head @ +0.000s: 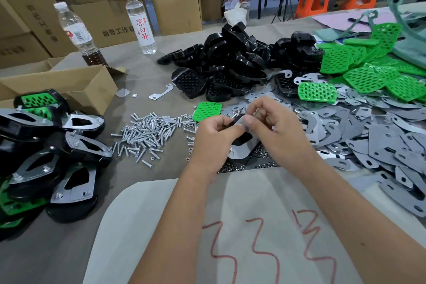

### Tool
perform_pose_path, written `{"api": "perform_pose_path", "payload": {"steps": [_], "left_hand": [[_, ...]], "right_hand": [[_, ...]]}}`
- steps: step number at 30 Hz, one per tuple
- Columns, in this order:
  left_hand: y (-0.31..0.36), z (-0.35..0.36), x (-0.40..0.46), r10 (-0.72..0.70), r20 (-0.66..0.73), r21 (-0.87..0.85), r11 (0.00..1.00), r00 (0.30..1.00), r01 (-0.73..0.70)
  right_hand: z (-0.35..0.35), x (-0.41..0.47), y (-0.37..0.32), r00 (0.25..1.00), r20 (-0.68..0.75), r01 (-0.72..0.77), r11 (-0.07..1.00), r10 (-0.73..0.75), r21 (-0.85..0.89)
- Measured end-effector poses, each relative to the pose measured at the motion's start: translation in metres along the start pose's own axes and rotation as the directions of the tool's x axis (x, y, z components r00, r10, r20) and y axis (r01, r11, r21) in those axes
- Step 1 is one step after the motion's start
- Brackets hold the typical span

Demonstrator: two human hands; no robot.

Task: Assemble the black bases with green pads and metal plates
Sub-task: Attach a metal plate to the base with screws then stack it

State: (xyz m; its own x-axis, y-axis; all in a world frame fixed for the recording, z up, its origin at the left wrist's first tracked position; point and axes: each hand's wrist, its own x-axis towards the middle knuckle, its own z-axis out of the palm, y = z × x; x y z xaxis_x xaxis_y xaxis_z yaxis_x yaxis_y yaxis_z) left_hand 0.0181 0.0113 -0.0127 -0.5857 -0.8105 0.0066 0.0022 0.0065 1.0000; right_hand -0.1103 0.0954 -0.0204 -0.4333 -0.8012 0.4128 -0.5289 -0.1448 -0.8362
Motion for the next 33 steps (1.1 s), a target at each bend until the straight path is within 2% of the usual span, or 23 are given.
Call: {"api": "perform_pose_path", "payload": {"steps": [3, 8, 13, 17, 20, 26, 29, 33], "left_hand": [[-0.001, 0.004, -0.001, 0.046, -0.022, 0.081, 0.996, 0.999, -0.044], [0.001, 0.0, 0.001, 0.044, -0.03, 0.124, 0.991, 0.999, -0.04], [0.002, -0.002, 0.0, 0.038, -0.013, 0.145, 0.989, 0.999, -0.036], [0.002, -0.005, -0.001, 0.036, -0.01, 0.194, 0.98, 0.999, -0.033], [0.004, -0.006, -0.003, 0.046, -0.018, 0.195, 0.98, 0.999, -0.042], [0.007, -0.002, -0.006, 0.083, -0.039, 0.177, 0.981, 0.996, -0.075], [0.008, -0.001, -0.007, 0.13, -0.042, 0.234, 0.965, 0.991, -0.117], [0.003, 0.003, -0.009, 0.228, -0.076, 0.315, 0.929, 0.971, -0.194]], "right_hand": [[-0.002, 0.002, 0.0, 0.996, 0.063, 0.079, 0.961, -0.065, -0.263], [-0.002, 0.0, -0.003, 0.985, 0.141, 0.149, 0.885, -0.096, -0.44], [0.0, 0.0, -0.006, 0.99, 0.113, 0.122, 0.88, -0.079, -0.458], [0.001, 0.0, -0.007, 0.982, 0.173, 0.148, 0.857, -0.07, -0.493], [0.002, 0.0, -0.009, 0.984, 0.164, 0.147, 0.838, -0.069, -0.526], [0.007, -0.001, -0.015, 0.99, 0.076, 0.138, 0.799, -0.115, -0.585], [0.01, -0.003, -0.016, 0.99, 0.041, 0.129, 0.785, -0.131, -0.606], [0.016, -0.005, -0.013, 0.992, -0.076, 0.035, 0.813, -0.097, -0.581]]}}
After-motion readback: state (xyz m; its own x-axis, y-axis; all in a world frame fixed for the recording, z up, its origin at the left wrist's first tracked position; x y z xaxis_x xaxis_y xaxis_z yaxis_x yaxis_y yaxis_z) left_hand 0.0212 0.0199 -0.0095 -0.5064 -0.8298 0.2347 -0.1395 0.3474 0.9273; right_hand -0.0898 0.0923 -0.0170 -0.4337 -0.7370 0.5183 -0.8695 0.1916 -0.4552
